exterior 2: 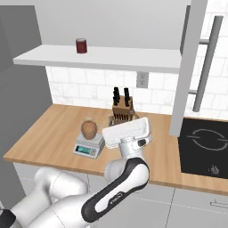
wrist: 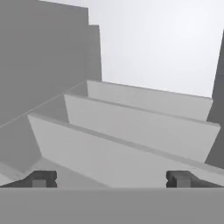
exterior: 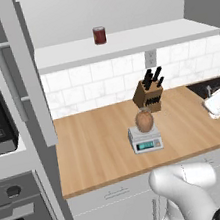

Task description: Pick the honey bottle and place it on the digital scale for weighing, and close the cabinet.

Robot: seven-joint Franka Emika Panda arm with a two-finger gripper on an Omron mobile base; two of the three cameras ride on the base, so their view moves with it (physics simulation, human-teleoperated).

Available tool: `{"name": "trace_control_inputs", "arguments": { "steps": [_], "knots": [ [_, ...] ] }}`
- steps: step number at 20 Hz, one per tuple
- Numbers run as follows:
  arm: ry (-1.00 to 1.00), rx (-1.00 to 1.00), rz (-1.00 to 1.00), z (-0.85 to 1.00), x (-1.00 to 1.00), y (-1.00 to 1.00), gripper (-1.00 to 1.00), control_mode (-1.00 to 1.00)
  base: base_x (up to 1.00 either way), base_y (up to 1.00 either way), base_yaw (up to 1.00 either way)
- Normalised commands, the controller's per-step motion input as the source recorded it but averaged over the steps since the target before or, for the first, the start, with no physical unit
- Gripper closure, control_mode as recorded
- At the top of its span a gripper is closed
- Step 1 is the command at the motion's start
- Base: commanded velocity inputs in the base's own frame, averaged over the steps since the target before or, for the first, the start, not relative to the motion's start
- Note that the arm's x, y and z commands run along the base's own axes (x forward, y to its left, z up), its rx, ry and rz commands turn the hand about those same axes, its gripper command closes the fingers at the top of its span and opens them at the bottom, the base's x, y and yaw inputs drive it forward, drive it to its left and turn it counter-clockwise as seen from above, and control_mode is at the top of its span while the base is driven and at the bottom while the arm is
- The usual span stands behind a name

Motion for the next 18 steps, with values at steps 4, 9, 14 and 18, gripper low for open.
{"name": "trace_control_inputs", "arguments": {
  "steps": [4,9,14,18],
  "knots": [
    [-0.07,0.13,0.00,0.17,-0.21,-0.55,-1.00,-1.00,0.00,0.00,0.00],
    [-0.06,0.13,0.00,0.18,-0.23,-0.63,-1.00,-1.00,0.00,0.00,0.00],
    [-0.16,0.15,0.00,0.31,-0.27,-0.64,-1.00,-1.00,0.00,0.00,0.00],
    [-0.04,0.14,0.00,0.29,-0.17,-0.48,-1.00,-1.00,0.00,0.00,0.00]
  ]
}}
